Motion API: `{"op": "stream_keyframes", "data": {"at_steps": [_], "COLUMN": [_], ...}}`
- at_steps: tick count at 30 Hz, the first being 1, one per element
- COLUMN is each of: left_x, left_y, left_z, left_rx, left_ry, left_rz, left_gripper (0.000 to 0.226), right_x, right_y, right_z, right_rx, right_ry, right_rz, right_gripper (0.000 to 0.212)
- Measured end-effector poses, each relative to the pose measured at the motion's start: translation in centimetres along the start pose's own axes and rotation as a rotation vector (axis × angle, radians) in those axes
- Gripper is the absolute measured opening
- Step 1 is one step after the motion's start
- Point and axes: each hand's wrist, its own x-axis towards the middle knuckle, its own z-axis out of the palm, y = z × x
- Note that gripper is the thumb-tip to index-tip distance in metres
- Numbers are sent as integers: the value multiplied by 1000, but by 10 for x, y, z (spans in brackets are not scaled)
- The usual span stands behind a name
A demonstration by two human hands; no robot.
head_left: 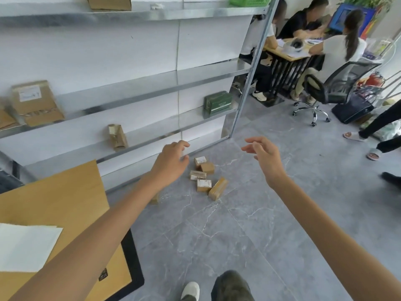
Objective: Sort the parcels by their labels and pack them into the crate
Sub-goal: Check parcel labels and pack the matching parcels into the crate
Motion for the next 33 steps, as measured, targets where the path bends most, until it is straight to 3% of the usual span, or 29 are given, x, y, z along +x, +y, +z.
{"op": "stream_keyframes", "data": {"at_steps": [12,21,27,33], "left_x": [206,369,407,421], "left_y": [9,-26,-111,-244], "left_z": [113,251,372,568], "left_rx": [-118,-199,-183,-298], "left_ry": [-162,-284,-457,-616], "left_rz": [-114,-492,-736,-998], "left_gripper": [33,25,25,23], "right_x": [225,422,488,541], "right_y": [79,198,335,551], "right_z": [-20,-29,6,73], "right_rx": [-42,-212,-359,-546], "right_ry": [-74,-201,-289,-383], "right_rz": [146,400,552,646], "right_gripper": [22,24,22,29]}}
